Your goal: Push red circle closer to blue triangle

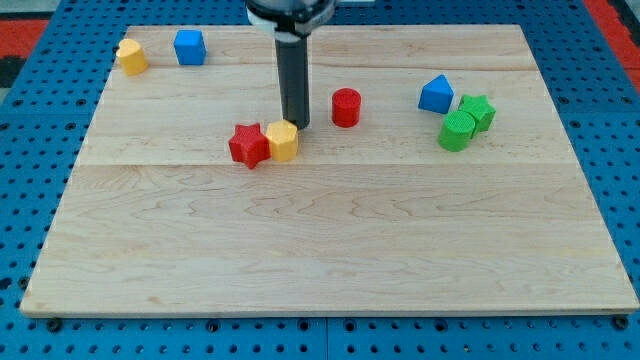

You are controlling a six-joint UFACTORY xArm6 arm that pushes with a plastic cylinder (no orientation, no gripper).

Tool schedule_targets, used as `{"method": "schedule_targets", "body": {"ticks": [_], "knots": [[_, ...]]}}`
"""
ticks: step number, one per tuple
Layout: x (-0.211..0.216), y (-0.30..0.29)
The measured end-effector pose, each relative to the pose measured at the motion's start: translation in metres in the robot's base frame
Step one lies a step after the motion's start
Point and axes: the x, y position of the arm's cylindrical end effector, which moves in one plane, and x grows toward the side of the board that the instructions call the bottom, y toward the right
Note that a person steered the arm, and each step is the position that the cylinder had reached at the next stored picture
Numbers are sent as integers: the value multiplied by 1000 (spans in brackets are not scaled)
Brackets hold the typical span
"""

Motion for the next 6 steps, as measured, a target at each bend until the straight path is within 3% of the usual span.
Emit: {"method": "schedule_targets", "body": {"ticks": [1, 2, 3, 4, 6], "knots": [[37, 4], [76, 52], [89, 23], [20, -5], [-23, 38]]}}
